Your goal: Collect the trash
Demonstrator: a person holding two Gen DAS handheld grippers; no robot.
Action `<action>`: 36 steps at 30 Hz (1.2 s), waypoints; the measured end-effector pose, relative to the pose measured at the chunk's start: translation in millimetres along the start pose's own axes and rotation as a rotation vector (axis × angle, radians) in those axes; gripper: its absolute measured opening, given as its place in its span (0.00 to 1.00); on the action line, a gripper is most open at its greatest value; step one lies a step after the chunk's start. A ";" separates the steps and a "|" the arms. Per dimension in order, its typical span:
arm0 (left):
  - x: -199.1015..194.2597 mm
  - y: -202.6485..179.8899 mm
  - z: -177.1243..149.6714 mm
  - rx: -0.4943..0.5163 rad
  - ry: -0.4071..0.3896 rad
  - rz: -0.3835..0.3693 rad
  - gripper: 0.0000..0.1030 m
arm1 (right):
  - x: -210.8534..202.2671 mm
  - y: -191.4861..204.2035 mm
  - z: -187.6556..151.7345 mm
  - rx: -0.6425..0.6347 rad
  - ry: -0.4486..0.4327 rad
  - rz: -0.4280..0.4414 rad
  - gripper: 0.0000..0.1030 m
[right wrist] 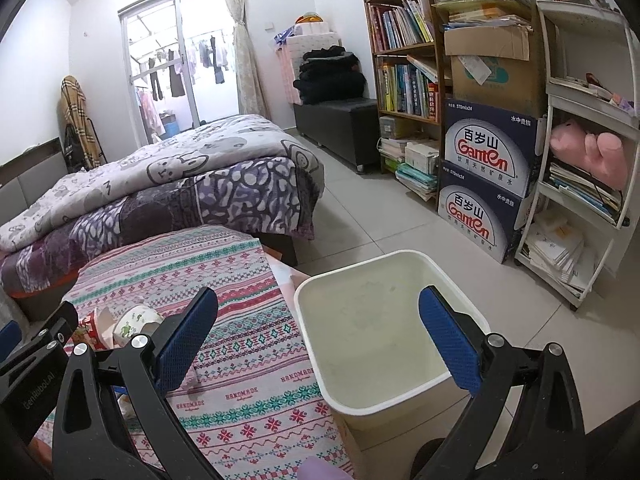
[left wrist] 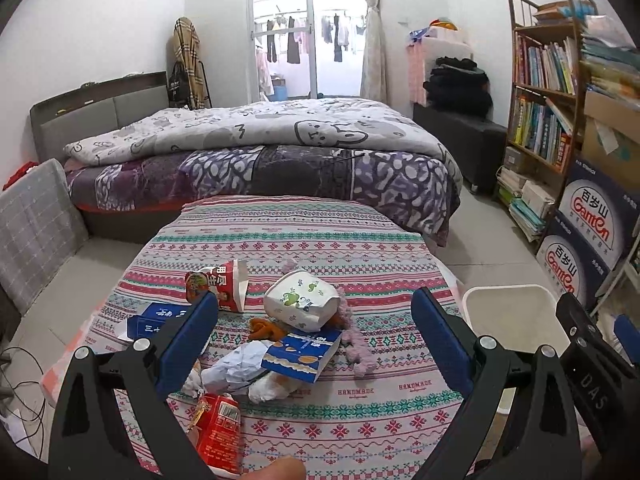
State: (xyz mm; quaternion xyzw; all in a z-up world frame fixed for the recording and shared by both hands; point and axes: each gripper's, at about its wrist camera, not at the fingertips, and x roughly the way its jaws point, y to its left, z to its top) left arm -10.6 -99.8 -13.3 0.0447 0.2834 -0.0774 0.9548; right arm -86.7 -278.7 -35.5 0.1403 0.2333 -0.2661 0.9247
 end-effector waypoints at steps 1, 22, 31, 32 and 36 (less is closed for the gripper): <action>-0.3 0.2 -0.1 -0.001 -0.001 0.000 0.91 | -0.1 0.1 0.0 0.000 0.001 0.001 0.93; 2.3 5.0 -2.3 -0.004 0.006 0.005 0.91 | 1.5 1.1 -3.0 -0.006 0.005 0.002 0.93; 1.6 12.6 -1.5 -0.016 0.008 0.015 0.91 | -0.2 12.9 -5.3 -0.022 0.005 0.010 0.93; 1.8 13.0 -1.7 -0.017 0.008 0.016 0.91 | -0.2 13.3 -4.7 -0.022 0.006 0.011 0.93; 1.7 15.1 -1.0 -0.021 0.007 0.018 0.91 | -0.2 13.7 -4.8 -0.022 0.005 0.012 0.93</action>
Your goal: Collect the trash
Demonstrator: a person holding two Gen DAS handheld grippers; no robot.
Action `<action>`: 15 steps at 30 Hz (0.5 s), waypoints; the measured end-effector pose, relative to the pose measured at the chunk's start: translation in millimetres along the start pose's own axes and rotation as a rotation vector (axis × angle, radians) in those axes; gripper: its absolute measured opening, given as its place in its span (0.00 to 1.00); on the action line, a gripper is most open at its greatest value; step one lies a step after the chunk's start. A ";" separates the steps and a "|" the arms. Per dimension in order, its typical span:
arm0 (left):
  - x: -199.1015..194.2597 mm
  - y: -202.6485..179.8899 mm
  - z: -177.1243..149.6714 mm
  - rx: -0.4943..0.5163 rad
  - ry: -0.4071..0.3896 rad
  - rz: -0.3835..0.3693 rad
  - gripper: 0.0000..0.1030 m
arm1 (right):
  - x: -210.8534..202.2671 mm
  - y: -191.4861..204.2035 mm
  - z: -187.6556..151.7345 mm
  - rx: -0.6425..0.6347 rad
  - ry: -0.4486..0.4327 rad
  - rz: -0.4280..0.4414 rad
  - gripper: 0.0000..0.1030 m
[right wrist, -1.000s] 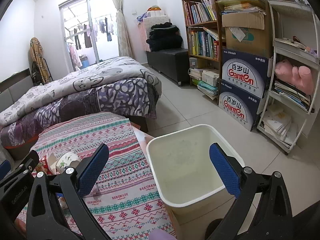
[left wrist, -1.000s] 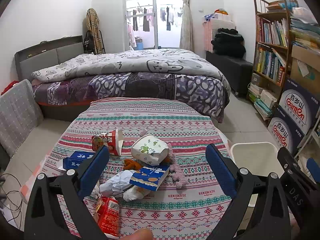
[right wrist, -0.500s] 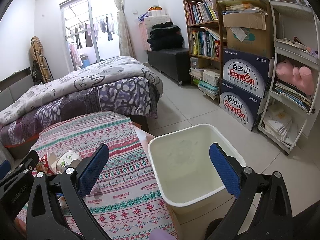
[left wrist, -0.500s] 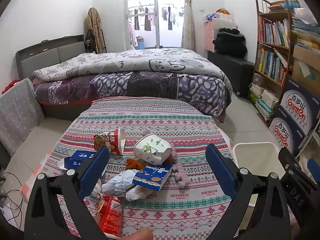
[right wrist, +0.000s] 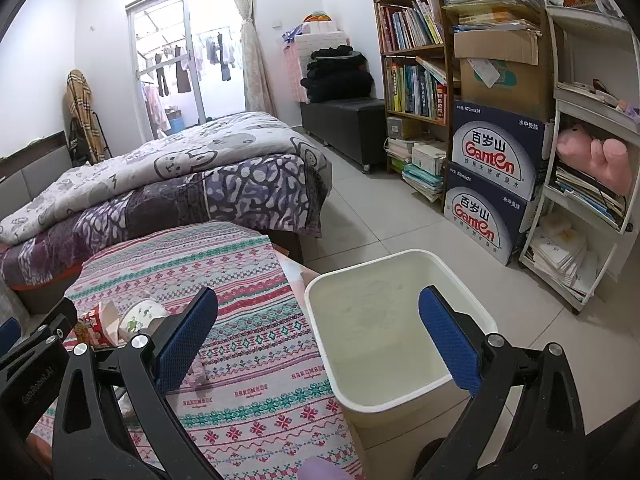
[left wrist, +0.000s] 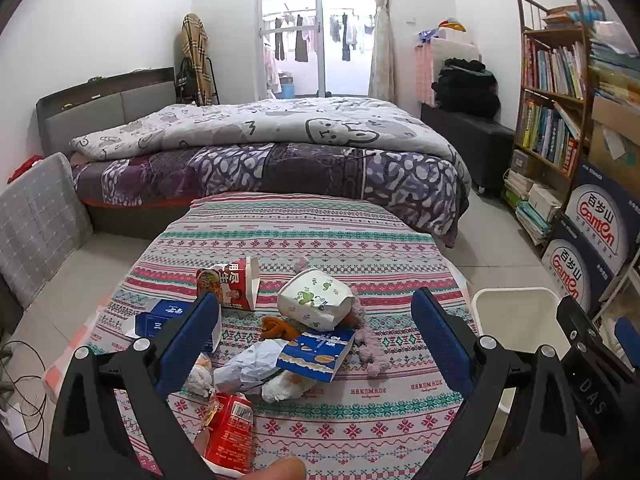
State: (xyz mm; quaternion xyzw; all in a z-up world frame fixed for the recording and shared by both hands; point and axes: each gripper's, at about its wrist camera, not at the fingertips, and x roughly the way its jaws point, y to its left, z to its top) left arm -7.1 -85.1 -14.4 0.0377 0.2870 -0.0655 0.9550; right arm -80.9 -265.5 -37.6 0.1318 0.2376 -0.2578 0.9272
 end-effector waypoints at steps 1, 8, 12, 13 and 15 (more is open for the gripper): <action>0.2 0.9 0.1 -0.001 -0.001 0.000 0.91 | 0.0 0.1 0.2 -0.001 0.000 0.000 0.93; 0.2 2.8 0.2 -0.002 -0.001 0.002 0.91 | 0.0 0.8 0.0 -0.002 0.001 0.001 0.93; 0.2 4.2 0.5 -0.003 -0.001 0.003 0.91 | 0.0 1.3 -0.3 -0.004 0.001 0.001 0.93; 0.3 4.5 0.0 -0.003 -0.001 0.004 0.91 | -0.1 1.5 -0.4 -0.004 0.001 0.001 0.93; 0.4 5.0 0.1 -0.002 -0.001 0.005 0.91 | -0.1 1.8 -0.4 -0.005 0.001 0.002 0.93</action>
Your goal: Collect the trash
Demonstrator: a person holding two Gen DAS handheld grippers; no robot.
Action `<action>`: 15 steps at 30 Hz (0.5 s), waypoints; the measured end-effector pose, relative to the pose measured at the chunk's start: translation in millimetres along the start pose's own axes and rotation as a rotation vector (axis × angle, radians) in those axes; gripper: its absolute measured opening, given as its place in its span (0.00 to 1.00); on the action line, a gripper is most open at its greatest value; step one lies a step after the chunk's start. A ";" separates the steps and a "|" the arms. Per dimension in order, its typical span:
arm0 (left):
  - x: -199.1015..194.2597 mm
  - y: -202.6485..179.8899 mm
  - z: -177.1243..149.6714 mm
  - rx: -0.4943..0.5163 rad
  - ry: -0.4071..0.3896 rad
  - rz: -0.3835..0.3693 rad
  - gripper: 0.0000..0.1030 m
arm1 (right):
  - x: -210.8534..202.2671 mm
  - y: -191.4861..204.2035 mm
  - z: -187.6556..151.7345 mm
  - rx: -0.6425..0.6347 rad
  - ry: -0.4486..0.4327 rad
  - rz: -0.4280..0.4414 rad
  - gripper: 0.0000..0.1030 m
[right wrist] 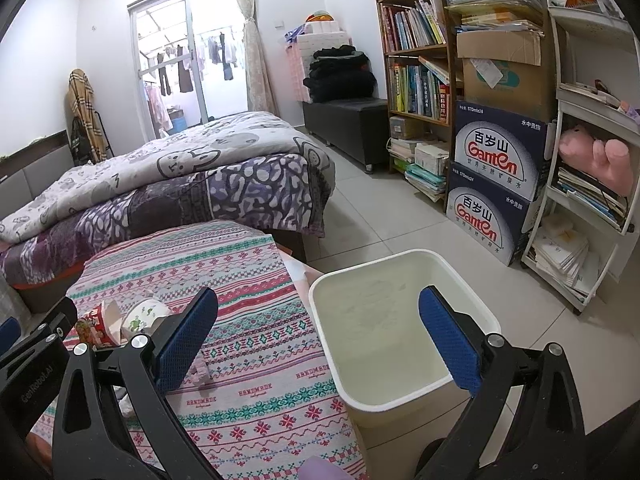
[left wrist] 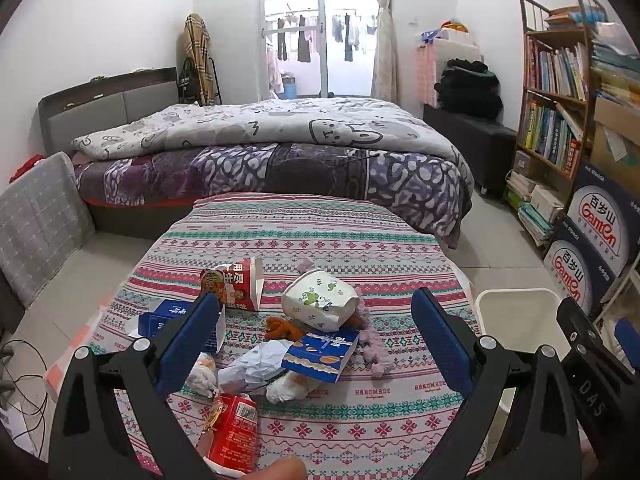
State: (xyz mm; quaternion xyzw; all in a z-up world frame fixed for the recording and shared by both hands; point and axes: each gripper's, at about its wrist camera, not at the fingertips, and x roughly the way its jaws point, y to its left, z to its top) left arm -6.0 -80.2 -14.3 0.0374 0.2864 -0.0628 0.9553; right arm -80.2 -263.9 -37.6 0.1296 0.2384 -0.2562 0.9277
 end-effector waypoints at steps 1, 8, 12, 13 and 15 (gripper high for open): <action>0.7 0.4 -0.2 -0.001 0.000 0.000 0.91 | 0.0 -0.4 0.2 0.001 0.000 -0.001 0.93; 0.8 4.3 -0.6 -0.001 -0.001 0.003 0.91 | 0.1 0.7 -0.3 0.003 0.002 0.000 0.93; 1.8 5.9 -0.7 -0.001 0.001 0.005 0.91 | -0.1 0.9 0.0 0.000 0.001 0.001 0.93; 1.8 5.4 -0.5 -0.001 0.002 0.006 0.91 | -0.3 2.2 -0.2 -0.001 0.001 0.003 0.93; 2.3 7.8 -0.5 -0.003 0.003 0.009 0.91 | -0.3 4.0 -0.8 -0.003 0.001 0.006 0.93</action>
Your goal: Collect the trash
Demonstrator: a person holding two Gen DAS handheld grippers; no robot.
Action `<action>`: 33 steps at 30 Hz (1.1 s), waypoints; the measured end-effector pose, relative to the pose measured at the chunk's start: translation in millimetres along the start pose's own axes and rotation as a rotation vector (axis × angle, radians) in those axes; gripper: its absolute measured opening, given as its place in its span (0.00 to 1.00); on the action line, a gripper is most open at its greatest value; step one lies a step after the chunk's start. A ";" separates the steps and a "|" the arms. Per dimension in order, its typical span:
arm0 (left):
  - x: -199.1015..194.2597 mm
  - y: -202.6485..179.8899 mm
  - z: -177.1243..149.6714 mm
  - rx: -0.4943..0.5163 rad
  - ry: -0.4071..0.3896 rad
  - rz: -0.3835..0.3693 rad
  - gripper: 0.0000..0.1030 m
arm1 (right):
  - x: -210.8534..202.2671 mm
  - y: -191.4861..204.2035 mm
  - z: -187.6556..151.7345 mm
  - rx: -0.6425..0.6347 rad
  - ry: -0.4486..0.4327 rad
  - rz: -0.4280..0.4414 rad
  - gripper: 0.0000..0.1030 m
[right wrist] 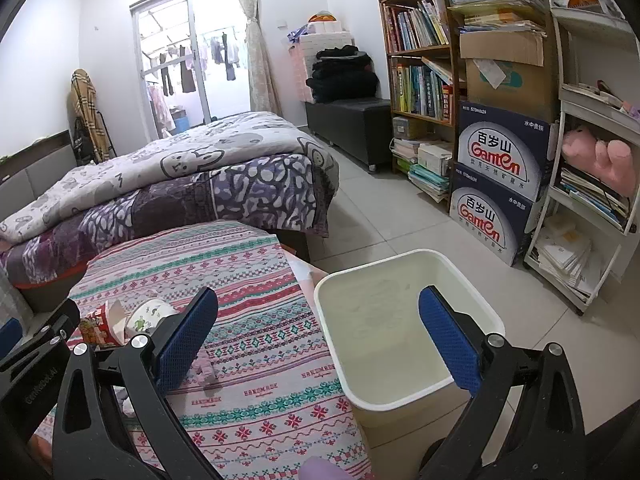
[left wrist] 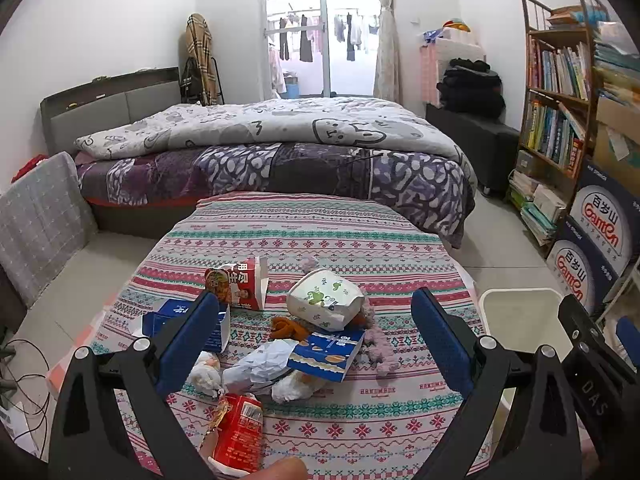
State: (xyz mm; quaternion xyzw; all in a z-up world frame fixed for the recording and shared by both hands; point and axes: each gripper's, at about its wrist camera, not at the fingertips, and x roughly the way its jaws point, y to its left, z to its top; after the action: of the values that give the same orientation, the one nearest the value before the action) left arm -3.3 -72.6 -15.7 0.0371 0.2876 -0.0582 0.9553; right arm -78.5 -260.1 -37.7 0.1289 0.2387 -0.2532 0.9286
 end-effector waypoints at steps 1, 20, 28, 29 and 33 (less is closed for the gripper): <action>-0.1 0.9 -0.1 -0.001 0.000 0.002 0.91 | 0.0 -0.1 0.2 0.000 0.000 0.000 0.93; -2.3 9.3 -0.1 -0.013 0.005 0.025 0.91 | -1.8 24.6 -1.1 -0.017 0.004 0.012 0.93; -2.6 12.7 -0.2 -0.016 0.008 0.031 0.91 | -4.1 25.7 1.0 -0.024 0.005 0.023 0.93; -2.6 13.4 0.0 -0.017 0.008 0.032 0.91 | -4.5 25.6 0.9 -0.024 0.005 0.023 0.93; -2.5 14.9 -0.6 -0.017 0.010 0.038 0.91 | -4.5 26.9 0.5 -0.026 0.009 0.025 0.93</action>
State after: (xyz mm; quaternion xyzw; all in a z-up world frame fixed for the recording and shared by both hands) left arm -3.7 -57.5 -14.3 0.0348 0.2923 -0.0375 0.9550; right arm -67.5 -235.9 -31.8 0.1207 0.2445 -0.2381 0.9322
